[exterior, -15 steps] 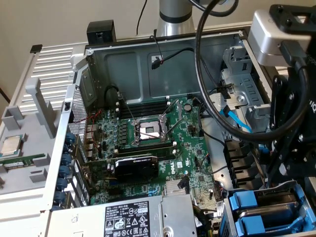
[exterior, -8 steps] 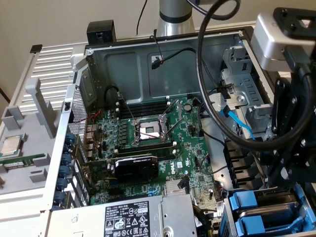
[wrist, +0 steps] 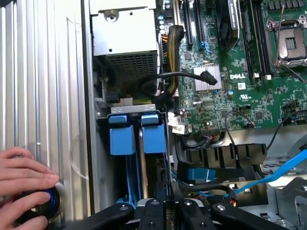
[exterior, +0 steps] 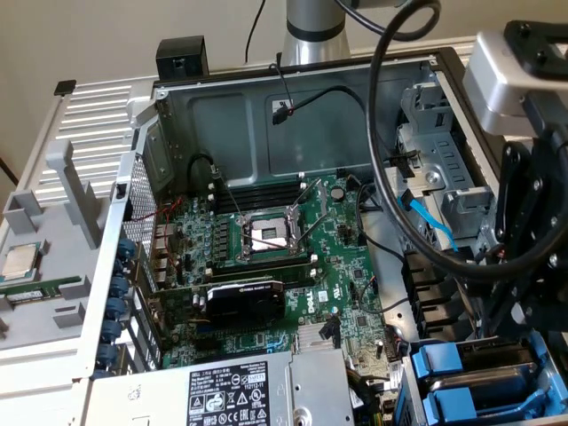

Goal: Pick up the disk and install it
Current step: 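Insert the first disk wire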

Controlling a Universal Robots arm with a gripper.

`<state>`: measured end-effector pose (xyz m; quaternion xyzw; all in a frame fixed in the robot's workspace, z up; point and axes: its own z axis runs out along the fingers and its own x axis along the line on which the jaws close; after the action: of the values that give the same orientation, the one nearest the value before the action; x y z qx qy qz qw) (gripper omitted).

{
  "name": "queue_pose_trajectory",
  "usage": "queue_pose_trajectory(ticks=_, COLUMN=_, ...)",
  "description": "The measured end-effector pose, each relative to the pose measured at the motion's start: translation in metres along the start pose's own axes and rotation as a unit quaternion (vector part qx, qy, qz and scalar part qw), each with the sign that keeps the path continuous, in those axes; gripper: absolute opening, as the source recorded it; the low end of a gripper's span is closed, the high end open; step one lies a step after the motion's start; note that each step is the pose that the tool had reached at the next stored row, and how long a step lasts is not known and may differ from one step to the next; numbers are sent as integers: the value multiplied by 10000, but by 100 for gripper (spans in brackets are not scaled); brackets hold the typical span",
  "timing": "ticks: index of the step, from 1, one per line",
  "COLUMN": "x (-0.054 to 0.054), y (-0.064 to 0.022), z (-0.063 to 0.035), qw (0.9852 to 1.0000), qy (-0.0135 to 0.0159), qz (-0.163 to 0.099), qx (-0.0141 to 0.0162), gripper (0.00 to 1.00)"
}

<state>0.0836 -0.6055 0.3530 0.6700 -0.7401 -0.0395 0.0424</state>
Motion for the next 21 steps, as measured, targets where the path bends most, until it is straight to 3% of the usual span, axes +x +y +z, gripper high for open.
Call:
queue_pose_trajectory(ticks=3, x=38, y=-5, z=10, qw=10000, qy=-45, qz=-3, qx=-5, gripper=17)
queue_pose_trajectory(ticks=9, x=42, y=35, z=31, qw=10000, qy=-74, qz=-11, qx=-2, gripper=17)
queue_pose_trajectory(ticks=15, x=43, y=41, z=42, qw=9999, qy=-89, qz=-68, qx=73, gripper=17)
queue_pose_trajectory(ticks=21, x=45, y=61, z=53, qw=9999, qy=-95, qz=-111, qx=88, gripper=17)
